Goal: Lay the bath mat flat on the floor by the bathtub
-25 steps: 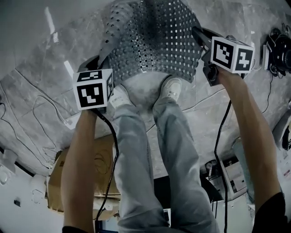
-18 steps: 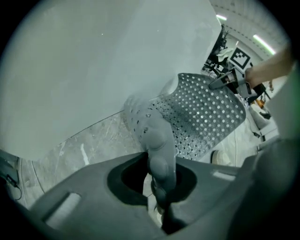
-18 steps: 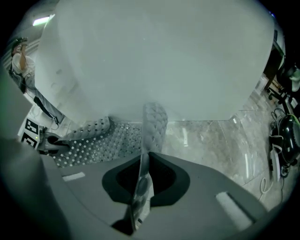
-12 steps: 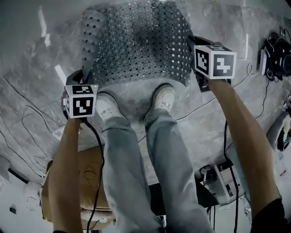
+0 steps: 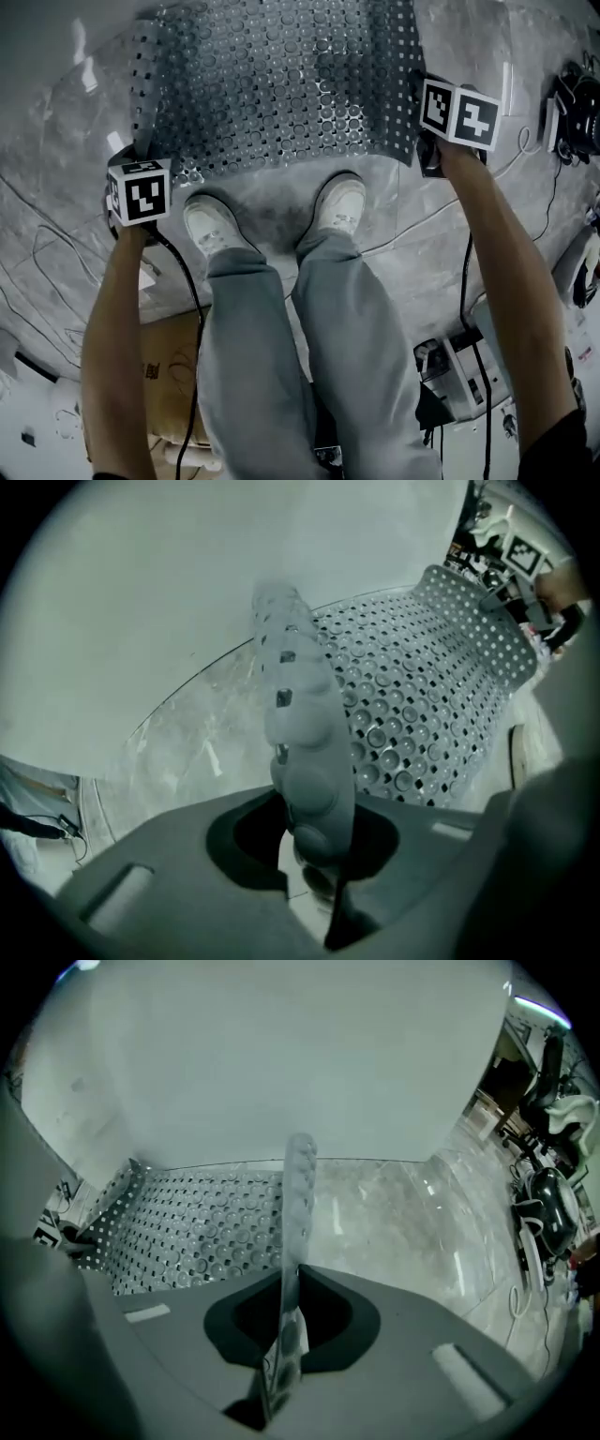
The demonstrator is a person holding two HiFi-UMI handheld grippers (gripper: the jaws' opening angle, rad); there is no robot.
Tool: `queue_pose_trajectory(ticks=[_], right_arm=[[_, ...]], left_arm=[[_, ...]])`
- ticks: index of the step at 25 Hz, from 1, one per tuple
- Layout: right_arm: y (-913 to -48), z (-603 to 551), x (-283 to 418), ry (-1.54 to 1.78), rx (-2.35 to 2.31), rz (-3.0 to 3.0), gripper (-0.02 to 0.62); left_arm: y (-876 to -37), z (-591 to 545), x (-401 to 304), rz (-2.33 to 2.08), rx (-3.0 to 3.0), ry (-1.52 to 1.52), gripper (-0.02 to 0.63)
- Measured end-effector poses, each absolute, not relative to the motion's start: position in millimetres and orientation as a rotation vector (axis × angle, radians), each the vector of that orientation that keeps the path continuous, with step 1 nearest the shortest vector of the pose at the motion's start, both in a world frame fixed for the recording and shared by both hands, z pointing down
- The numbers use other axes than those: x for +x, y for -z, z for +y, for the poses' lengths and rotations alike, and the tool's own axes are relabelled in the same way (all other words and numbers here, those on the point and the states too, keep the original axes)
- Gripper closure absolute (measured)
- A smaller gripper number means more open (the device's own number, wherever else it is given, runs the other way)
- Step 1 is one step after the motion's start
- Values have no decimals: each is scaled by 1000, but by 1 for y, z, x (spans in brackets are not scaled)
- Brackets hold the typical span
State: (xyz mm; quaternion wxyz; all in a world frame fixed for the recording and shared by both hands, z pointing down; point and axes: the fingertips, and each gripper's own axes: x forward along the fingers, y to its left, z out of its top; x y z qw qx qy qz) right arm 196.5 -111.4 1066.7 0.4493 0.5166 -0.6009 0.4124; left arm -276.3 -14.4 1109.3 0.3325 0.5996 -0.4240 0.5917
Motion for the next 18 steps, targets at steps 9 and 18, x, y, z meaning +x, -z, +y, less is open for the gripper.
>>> queue_pose_trajectory(ticks=[9,18], right_arm=[[-1057,-85,232,-1029,1323,-1315,548],[-1002,-52,176,-1134,1241,-1338,566]], left_arm=[[-1081,14,-327,-1197,1255,-1552,518],[-1016,48,-291,-1166,1175,-1446,556]])
